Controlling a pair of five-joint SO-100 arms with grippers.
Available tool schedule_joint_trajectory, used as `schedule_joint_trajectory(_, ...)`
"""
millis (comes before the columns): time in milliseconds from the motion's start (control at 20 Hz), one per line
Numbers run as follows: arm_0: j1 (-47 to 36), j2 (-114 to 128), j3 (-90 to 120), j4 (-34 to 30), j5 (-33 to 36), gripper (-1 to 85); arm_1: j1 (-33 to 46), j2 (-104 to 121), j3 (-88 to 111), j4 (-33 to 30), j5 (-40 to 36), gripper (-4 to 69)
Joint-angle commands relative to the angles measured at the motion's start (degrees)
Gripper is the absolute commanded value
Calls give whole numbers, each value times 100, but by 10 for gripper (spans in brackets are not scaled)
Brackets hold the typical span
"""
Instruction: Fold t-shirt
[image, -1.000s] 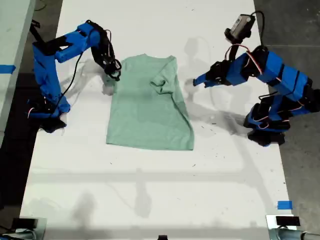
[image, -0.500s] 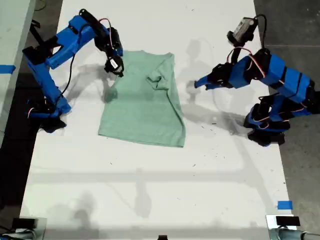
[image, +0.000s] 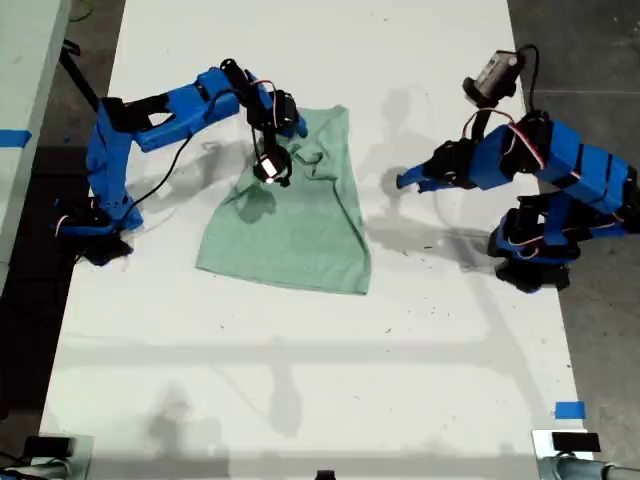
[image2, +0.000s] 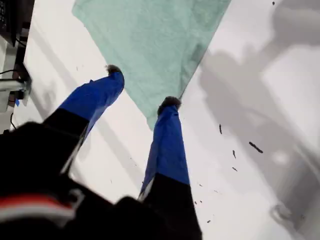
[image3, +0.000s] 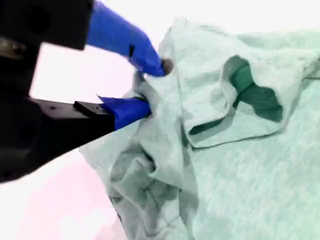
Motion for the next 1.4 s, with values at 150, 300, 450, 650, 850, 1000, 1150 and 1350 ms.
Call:
schedule_joint_trajectory(150, 334, 2065, -316, 527, 580, 275, -62, 378, 264, -369, 105, 198)
schedule_joint_trajectory(300, 536, 3270, -114, 1415, 563, 264, -149, 360, 264, -378, 132, 191)
schedule_joint_trajectory(450, 1028, 4377, 791, 2276, 325, 255, -422, -35, 132, -606, -167, 160)
schedule_joint_trajectory(650, 1907, 5203, 2241, 2839, -149, 250, -879, -1222, -519, -615, -545, 151)
schedule_joint_trajectory(850, 2496, 5695, 3287, 2795, -563, 240, -1151, -2364, -1222, -343, -738, 282)
schedule_joint_trajectory(1000, 2663, 5810, 3463, 2962, -756, 241, -1257, -2874, -1679, -105, -738, 303)
schedule_joint_trajectory(1150, 2830, 5854, 3480, 3050, -896, 241, -1354, -3270, -1942, 79, -659, 311)
schedule_joint_trajectory(1350, 2944, 5704, 3516, 2979, -976, 241, -1441, -4175, -1916, -185, -606, 321)
